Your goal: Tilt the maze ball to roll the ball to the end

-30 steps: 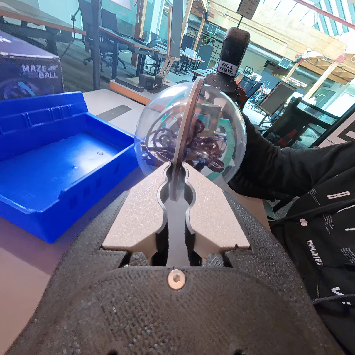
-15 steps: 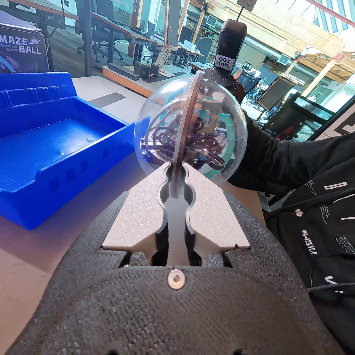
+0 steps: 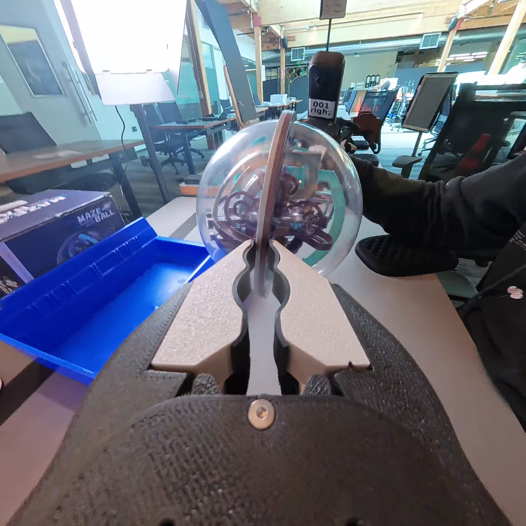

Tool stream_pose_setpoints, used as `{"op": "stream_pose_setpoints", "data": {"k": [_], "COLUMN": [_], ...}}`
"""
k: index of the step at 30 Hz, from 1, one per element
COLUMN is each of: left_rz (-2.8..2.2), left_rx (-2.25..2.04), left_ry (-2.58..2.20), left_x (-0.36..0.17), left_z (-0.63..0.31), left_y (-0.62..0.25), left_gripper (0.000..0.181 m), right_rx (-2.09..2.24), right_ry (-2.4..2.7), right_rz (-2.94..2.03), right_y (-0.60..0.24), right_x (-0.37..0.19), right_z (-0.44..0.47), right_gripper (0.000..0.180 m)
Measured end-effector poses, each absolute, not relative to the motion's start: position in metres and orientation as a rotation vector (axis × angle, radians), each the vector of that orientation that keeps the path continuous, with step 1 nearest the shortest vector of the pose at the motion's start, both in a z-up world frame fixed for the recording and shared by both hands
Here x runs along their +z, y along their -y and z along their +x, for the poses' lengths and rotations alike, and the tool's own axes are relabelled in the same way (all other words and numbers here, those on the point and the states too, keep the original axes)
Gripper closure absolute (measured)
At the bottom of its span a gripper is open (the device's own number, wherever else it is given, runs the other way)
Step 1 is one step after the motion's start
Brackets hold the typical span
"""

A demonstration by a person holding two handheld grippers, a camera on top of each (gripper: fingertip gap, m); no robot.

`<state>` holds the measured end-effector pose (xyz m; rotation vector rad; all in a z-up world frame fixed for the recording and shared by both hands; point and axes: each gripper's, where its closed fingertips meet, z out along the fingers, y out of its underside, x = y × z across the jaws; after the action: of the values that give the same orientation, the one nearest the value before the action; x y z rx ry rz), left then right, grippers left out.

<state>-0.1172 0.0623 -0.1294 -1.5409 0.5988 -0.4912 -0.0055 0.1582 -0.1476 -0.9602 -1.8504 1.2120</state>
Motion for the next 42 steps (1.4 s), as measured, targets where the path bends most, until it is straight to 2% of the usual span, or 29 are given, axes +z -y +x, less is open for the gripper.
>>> {"op": "stream_pose_setpoints", "data": {"k": [14,42], "left_rz": [-1.426,-1.536], "left_rx": [-0.383,-0.494], "left_ry": [-0.677,-0.682], "left_x": [-0.097,-0.121], "left_z": [-0.115,-0.1], "left_y": [-0.063,-0.041], "left_gripper": [0.174,0.174], "right_rx": [1.176,1.376], "right_ry": [1.74,1.794], "right_rz": [-0.823,-0.885], "right_y": [-0.159,-0.131], "right_x": [-0.097,-0.141], "right_z": [-0.003,0.015], "right_gripper": [0.174,0.174]}}
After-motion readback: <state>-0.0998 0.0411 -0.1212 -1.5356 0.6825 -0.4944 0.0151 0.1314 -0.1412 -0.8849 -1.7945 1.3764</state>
